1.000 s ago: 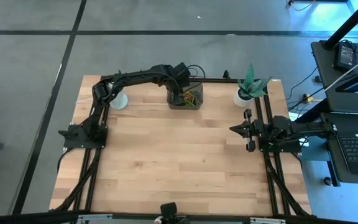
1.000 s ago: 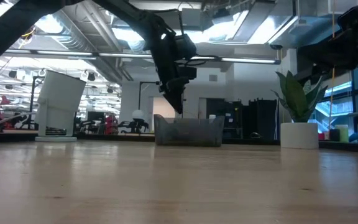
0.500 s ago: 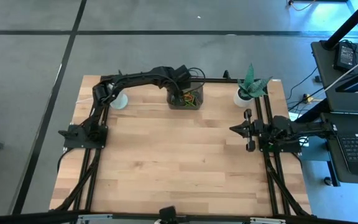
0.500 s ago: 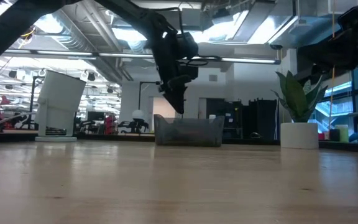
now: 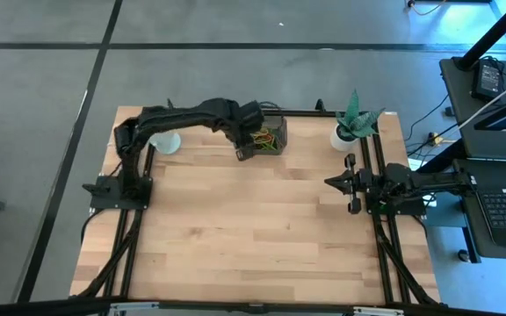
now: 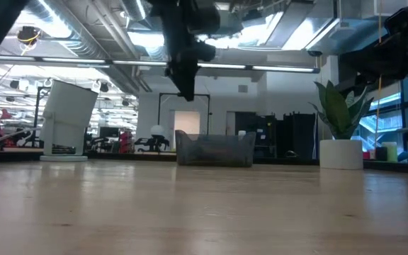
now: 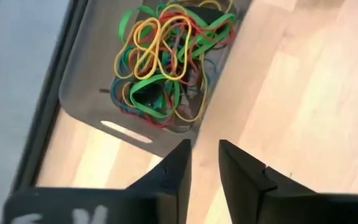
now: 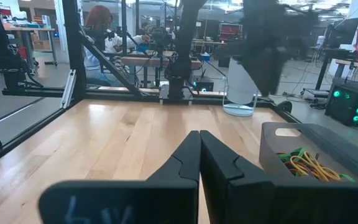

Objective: Pick and place rubber bands into bin
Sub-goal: Return to Home Position

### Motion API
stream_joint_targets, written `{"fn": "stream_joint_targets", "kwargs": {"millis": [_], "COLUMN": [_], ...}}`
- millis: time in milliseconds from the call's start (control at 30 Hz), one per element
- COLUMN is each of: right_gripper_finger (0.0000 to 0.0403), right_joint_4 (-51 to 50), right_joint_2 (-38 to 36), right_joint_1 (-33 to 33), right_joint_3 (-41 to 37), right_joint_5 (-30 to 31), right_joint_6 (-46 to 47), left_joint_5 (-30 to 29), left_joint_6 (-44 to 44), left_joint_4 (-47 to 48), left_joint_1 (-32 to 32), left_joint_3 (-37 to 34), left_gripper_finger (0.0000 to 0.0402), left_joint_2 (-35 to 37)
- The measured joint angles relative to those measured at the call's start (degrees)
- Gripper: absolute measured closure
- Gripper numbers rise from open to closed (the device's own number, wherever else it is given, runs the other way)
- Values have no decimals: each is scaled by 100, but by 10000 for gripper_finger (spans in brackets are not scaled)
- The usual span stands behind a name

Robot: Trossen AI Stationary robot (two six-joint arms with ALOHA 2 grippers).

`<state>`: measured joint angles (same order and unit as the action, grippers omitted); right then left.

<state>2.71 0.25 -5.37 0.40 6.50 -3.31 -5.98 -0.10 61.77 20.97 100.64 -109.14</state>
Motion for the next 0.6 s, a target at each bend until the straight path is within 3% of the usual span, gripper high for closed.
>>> {"fn": "stream_joint_targets", "kwargs": {"millis": [100, 300, 467, 600], "right_gripper_finger": [395, 395, 395, 395], "right_joint_4": [0, 1, 0, 1], "right_joint_2": [0, 0, 0, 0], "right_joint_1": [0, 0, 0, 0], "right_joint_3": [0, 0, 0, 0], "right_joint_5": [-1, -4, -7, -8], "right_joint_6": [9, 9, 6, -1], "left_joint_5": [-367, -184, 313, 346], "left_joint_6": [-63, -385, -692, -813], "left_joint_4": [-174, -1187, -2375, -3414], "left_joint_1": [-347, -905, -1255, -1491], "left_joint_3": [-308, -1754, -3206, -4357], "left_gripper_finger": [346, 396, 398, 400], "left_joint_2": [284, 1175, 2155, 3073]}}
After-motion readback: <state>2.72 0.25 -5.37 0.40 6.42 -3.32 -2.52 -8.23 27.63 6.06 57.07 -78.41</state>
